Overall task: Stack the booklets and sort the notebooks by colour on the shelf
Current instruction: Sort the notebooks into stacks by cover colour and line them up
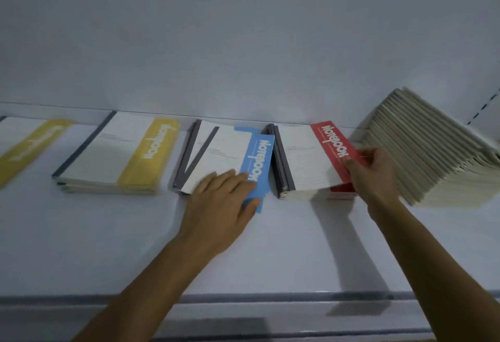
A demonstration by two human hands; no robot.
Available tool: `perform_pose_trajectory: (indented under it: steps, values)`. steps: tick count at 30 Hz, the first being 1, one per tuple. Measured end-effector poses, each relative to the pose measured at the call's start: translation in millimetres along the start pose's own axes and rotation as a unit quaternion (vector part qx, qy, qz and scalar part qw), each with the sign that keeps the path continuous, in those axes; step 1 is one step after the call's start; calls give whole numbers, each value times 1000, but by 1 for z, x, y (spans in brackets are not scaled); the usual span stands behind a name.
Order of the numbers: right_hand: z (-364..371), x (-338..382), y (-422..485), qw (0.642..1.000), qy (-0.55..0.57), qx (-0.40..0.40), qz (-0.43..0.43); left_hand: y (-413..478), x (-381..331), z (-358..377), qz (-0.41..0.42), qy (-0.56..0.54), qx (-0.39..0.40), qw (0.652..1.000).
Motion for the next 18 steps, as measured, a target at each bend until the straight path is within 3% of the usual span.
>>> perform_pose_trajectory:
  steps: [2, 4, 9, 18]
  values:
    - [8, -12, 4, 993, -106, 6, -49, 3, 3, 10, -71, 9, 2, 997]
    - [15, -29, 1, 984, -142, 4, -103, 5, 3, 14, -106, 15, -16, 994]
    - [15, -36, 3, 992, -92, 24, -80, 13, 1, 14, -103, 6, -19, 994]
    - [15, -30, -3, 987, -97, 59, -115, 13, 1, 22, -110, 38, -12, 993]
Point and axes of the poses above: each hand's wrist, its own y-axis towards the middle knuckle, its own z-axis out of the palm, x = y × z, the point moved 5 cm from there along y, towards the middle knuckle, and after that the axes turned 9 degrees about z, right-handed, at the moved point
